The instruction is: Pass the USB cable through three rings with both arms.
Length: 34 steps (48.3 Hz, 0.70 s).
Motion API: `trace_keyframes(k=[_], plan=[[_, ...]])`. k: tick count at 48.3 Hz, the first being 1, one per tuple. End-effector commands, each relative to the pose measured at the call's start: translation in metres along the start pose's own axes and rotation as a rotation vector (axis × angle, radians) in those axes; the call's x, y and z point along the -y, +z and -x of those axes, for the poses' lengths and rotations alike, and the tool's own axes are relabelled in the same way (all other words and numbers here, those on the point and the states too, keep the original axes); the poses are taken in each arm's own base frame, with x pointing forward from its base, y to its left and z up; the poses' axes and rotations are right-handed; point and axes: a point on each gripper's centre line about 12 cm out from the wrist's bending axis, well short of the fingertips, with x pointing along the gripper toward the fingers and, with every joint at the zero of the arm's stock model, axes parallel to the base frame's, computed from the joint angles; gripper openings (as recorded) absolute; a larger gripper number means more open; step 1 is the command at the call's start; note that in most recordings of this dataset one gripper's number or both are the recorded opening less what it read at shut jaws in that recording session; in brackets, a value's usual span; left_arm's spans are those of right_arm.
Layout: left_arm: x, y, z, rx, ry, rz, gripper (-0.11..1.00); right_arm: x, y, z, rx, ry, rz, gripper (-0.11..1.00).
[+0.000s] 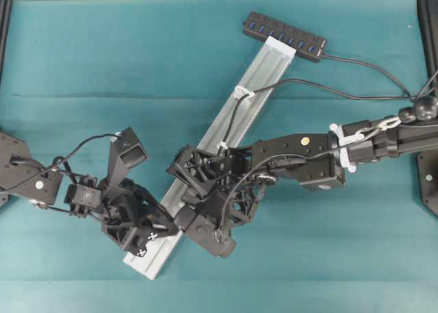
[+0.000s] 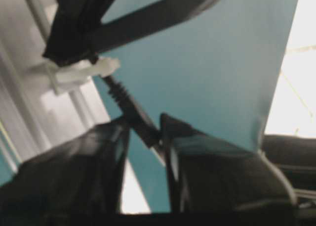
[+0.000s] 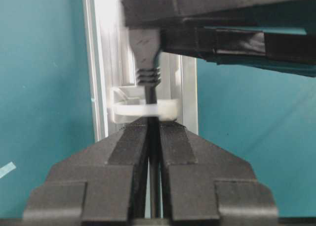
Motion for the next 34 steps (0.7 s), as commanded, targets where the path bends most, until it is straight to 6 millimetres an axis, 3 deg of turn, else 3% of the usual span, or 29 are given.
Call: trace_keyframes(k=[1,34], plan=[[0.0094,0.0051,-0.0004,0.022,-0.039,-0.014,0.18,0.0023,-0.0001,0.0004,0.003,-0.007,-0.017,0.06],[0.003,0.0006,0.0025,-0.002,-0.005,-0.012,0.18,0.0038,-0.0041,0.0007,-0.005,-0.003,-0.025,0.06]])
